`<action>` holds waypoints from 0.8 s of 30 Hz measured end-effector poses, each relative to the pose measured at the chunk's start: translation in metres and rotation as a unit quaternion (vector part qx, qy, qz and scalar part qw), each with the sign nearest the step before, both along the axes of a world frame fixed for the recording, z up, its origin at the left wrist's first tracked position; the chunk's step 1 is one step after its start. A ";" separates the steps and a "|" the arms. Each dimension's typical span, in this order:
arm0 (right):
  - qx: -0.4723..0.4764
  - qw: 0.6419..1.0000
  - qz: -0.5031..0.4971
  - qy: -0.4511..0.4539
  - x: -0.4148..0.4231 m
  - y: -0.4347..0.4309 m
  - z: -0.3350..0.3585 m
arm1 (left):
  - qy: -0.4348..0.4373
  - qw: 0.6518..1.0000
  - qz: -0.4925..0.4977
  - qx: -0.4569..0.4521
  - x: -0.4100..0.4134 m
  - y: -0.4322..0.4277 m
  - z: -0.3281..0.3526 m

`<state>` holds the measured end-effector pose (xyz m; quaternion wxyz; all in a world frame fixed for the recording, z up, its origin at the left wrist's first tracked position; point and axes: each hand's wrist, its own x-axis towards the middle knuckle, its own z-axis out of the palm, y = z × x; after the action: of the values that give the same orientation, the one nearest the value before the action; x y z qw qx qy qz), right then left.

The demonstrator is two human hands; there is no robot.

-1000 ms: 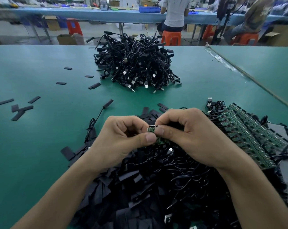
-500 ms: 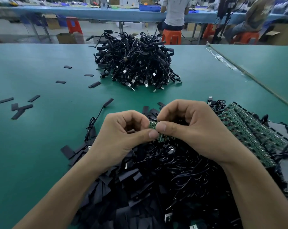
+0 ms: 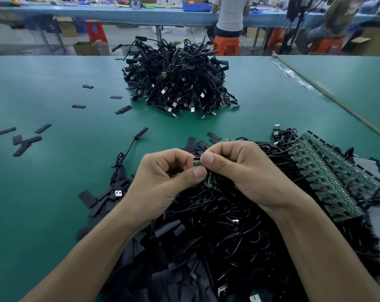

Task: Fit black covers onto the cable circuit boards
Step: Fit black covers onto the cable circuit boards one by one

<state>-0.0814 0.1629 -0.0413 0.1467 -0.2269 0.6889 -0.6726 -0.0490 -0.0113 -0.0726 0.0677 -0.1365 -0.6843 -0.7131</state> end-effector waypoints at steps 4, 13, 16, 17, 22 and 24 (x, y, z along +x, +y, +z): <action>-0.011 1.000 0.016 -0.001 -0.001 0.001 -0.002 | -0.015 0.998 -0.011 0.055 0.002 0.004 -0.004; -0.015 0.999 0.036 -0.016 -0.001 0.006 -0.002 | -0.074 0.986 -0.060 0.139 0.006 0.010 -0.006; -0.032 0.999 0.031 -0.022 -0.001 0.005 -0.003 | -0.111 0.975 -0.062 0.183 0.006 0.013 -0.006; -0.036 0.999 0.029 -0.024 -0.001 0.006 -0.002 | -0.123 0.969 -0.064 0.203 0.007 0.014 -0.006; -0.072 0.993 0.032 -0.086 0.000 0.003 -0.004 | -0.168 0.940 -0.090 0.284 0.012 0.021 -0.008; -0.110 0.986 0.044 -0.114 0.000 0.002 -0.003 | -0.150 0.946 -0.090 0.274 0.012 0.022 -0.004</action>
<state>-0.0809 0.1649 -0.0443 0.2279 -0.1941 0.5788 -0.7586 -0.0366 0.0109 -0.0761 -0.0661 -0.0653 -0.4499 -0.8882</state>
